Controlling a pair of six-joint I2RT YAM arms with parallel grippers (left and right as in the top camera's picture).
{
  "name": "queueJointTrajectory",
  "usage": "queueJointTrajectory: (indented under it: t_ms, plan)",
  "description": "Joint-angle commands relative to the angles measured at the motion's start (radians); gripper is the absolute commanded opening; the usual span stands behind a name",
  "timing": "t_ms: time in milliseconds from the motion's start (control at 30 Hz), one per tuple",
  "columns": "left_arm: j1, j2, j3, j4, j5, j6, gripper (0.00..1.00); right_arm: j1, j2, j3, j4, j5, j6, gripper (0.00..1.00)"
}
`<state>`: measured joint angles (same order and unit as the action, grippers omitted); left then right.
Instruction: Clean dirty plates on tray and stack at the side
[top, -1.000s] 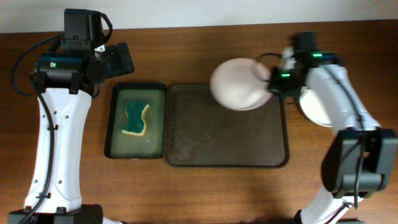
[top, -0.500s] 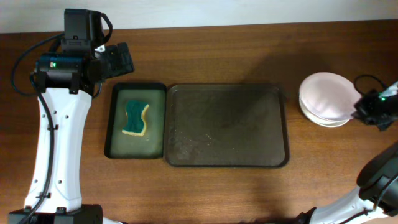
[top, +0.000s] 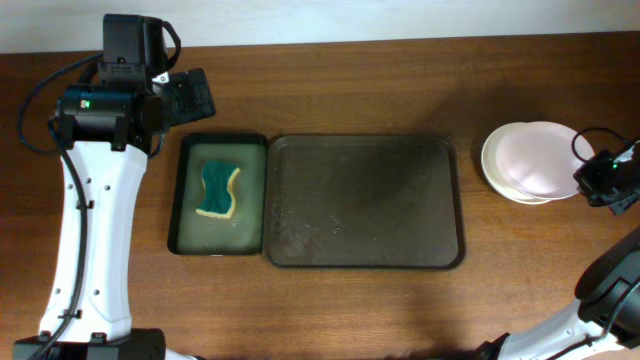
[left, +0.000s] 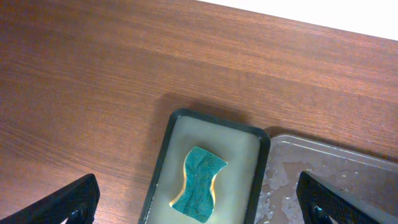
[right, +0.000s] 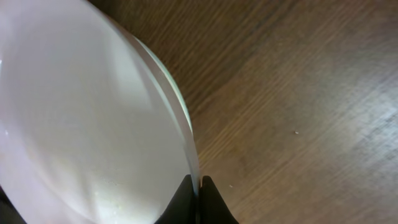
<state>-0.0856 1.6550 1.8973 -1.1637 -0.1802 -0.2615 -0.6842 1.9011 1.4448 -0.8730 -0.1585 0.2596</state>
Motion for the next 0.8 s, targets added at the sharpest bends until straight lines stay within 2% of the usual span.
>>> queueJointTrajectory:
  t_ms: [0,67,100,133,233,433,600,700,767]
  plan:
    - [0.002,0.003,-0.001,-0.002,0.000,-0.003,0.99,0.038,-0.013,-0.022,0.031,-0.011,0.010,0.05]
    - [0.002,0.003,-0.001,-0.002,0.000,-0.003,0.99,0.052,-0.013,-0.022,0.033,-0.010,0.010,0.06]
    - [0.002,0.003,-0.001,-0.002,0.000,-0.003,0.99,0.060,-0.013,-0.022,0.032,-0.010,0.010,0.11]
    - [0.002,0.003,-0.001,-0.002,0.000,-0.003,0.99,0.066,-0.013,-0.022,0.029,-0.010,0.010,0.25]
    - [0.002,0.003,-0.001,-0.002,0.000,-0.003,0.99,0.072,-0.013,-0.022,0.005,-0.027,0.006,0.54]
    - [0.002,0.003,-0.001,-0.002,0.000,-0.003,1.00,0.093,-0.016,-0.019,-0.016,-0.288,-0.177,0.57]
    - [0.002,0.003,-0.001,-0.002,0.000,-0.003,0.99,0.203,-0.016,-0.019,-0.076,-0.301,-0.256,0.58]
    - [0.002,0.003,-0.001,-0.002,0.000,-0.003,0.99,0.295,-0.016,-0.019,-0.130,-0.301,-0.271,0.62]
    - [0.002,0.003,-0.001,-0.002,0.000,-0.003,0.99,0.348,-0.016,-0.020,-0.156,-0.302,-0.271,0.98]
